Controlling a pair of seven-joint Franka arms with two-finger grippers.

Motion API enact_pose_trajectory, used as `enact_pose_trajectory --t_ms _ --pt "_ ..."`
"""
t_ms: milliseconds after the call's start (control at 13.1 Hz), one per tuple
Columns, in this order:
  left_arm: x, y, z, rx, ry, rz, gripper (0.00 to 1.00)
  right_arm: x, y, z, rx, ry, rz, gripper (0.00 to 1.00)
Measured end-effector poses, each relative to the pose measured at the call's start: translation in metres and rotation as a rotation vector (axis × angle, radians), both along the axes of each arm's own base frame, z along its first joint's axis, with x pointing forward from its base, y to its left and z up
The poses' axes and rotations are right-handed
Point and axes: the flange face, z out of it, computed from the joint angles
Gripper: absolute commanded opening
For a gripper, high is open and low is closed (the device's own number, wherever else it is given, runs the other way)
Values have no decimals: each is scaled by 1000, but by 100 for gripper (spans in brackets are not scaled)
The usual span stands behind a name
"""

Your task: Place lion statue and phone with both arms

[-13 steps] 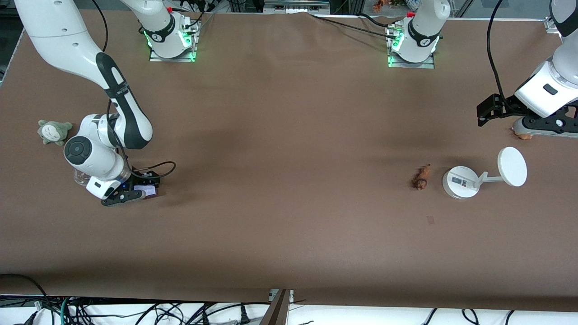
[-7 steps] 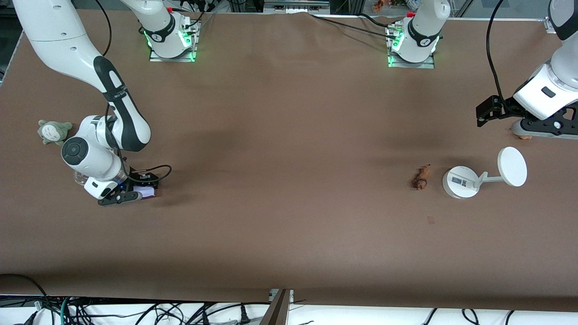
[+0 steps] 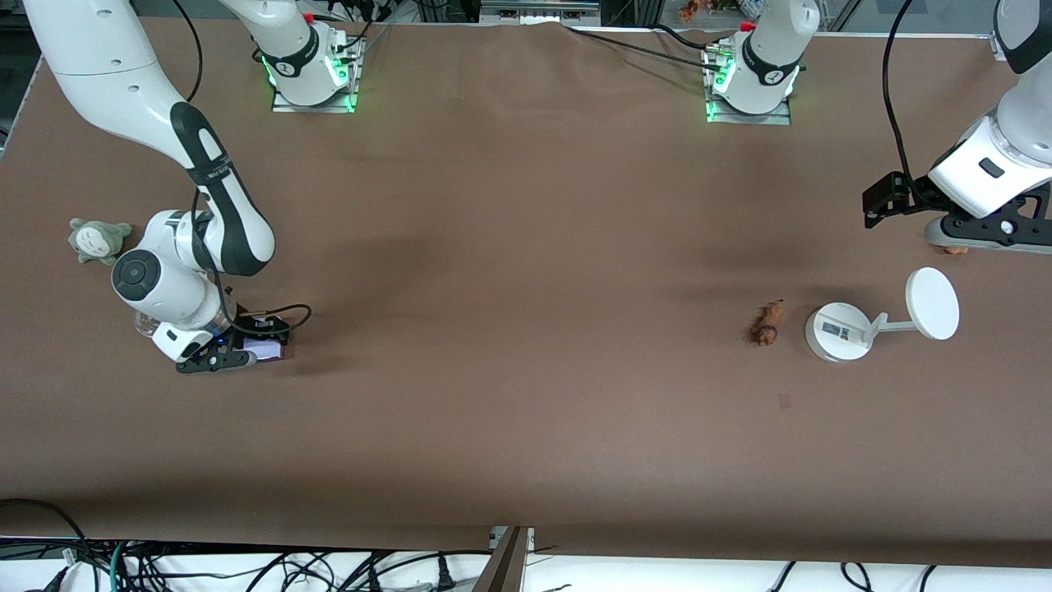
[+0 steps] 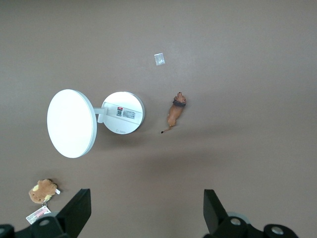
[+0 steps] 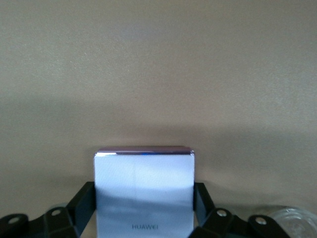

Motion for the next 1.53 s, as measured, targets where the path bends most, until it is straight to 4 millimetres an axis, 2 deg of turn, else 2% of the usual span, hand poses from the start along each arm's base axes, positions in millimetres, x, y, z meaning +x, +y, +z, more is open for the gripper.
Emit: enact_pose_trajectory --t_ms 230,383,459,612,842,1224,1377,1530 --pt "0 0 0 0 1 1 100 2 3 7 3 5 4 99" --pt "0 0 0 0 1 1 100 4 7 27 7 23 11 99" --pt "0 0 0 0 1 1 100 6 12 44 12 35 9 99" --pt "0 0 0 0 1 1 100 8 26 91 24 76 -15 99" --pt "0 0 -1 0 2 1 100 8 50 178 31 170 -47 99" --pt "0 0 -1 0 3 1 100 1 55 319 15 301 -79 99" --pt "0 0 -1 0 3 1 100 -8 53 362 9 333 -88 99" --pt "0 0 -1 0 3 1 100 -16 51 388 4 356 -101 99"
